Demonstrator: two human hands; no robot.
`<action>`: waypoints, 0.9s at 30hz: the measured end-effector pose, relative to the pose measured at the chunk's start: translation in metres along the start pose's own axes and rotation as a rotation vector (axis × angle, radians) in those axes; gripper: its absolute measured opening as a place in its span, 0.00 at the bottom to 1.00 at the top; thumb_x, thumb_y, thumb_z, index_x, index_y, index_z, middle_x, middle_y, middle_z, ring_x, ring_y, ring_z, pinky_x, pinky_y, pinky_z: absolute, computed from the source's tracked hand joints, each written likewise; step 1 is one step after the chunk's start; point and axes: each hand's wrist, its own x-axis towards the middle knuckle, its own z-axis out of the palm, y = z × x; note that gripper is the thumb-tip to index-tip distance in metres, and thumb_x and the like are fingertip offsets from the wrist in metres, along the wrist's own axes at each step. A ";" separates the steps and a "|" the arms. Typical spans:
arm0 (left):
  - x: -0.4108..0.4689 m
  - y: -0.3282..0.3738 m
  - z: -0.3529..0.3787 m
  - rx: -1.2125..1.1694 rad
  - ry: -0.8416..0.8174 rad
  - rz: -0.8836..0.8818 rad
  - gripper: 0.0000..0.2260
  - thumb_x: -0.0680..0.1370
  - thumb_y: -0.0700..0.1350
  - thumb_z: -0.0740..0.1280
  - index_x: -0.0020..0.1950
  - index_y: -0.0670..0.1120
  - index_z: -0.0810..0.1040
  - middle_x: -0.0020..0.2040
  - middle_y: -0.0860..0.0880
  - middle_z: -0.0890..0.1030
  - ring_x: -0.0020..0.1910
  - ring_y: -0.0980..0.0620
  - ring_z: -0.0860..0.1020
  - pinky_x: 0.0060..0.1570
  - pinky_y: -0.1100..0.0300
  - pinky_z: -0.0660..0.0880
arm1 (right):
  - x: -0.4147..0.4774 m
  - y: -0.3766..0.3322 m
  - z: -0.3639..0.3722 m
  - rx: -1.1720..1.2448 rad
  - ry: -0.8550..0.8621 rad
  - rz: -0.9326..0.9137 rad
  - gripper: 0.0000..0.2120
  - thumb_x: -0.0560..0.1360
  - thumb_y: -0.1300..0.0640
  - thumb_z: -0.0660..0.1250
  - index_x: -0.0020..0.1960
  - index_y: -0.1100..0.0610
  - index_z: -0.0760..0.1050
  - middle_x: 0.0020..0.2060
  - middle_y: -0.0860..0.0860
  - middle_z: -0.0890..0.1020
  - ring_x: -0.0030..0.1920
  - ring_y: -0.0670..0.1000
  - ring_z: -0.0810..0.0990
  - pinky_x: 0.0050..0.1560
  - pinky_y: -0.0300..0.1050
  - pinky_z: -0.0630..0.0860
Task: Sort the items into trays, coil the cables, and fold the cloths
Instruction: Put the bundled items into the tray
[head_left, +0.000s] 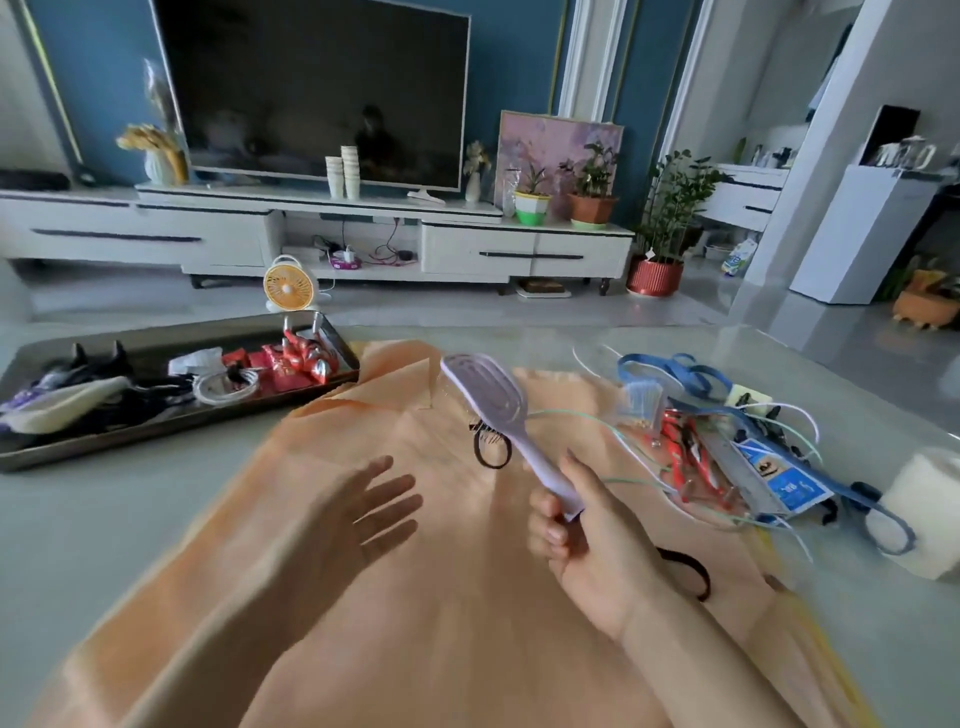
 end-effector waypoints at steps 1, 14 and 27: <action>-0.002 0.002 -0.003 0.015 -0.024 -0.001 0.17 0.77 0.48 0.60 0.63 0.43 0.73 0.58 0.39 0.79 0.57 0.40 0.78 0.54 0.46 0.76 | 0.001 0.011 0.007 -0.073 -0.013 0.034 0.12 0.79 0.51 0.57 0.48 0.57 0.75 0.23 0.48 0.67 0.20 0.44 0.60 0.19 0.34 0.56; 0.011 0.026 -0.053 0.577 0.435 0.248 0.12 0.76 0.34 0.62 0.42 0.50 0.78 0.35 0.52 0.80 0.30 0.53 0.76 0.29 0.66 0.72 | 0.044 0.054 0.095 -0.517 -0.055 -0.063 0.10 0.73 0.64 0.51 0.37 0.63 0.67 0.25 0.50 0.67 0.24 0.48 0.64 0.26 0.39 0.59; 0.037 0.054 -0.101 0.212 0.721 0.275 0.06 0.76 0.38 0.63 0.40 0.43 0.79 0.32 0.49 0.79 0.21 0.59 0.73 0.26 0.66 0.69 | 0.187 0.115 0.222 -1.764 -0.047 -1.130 0.14 0.80 0.54 0.59 0.62 0.60 0.71 0.57 0.56 0.78 0.58 0.56 0.75 0.55 0.48 0.70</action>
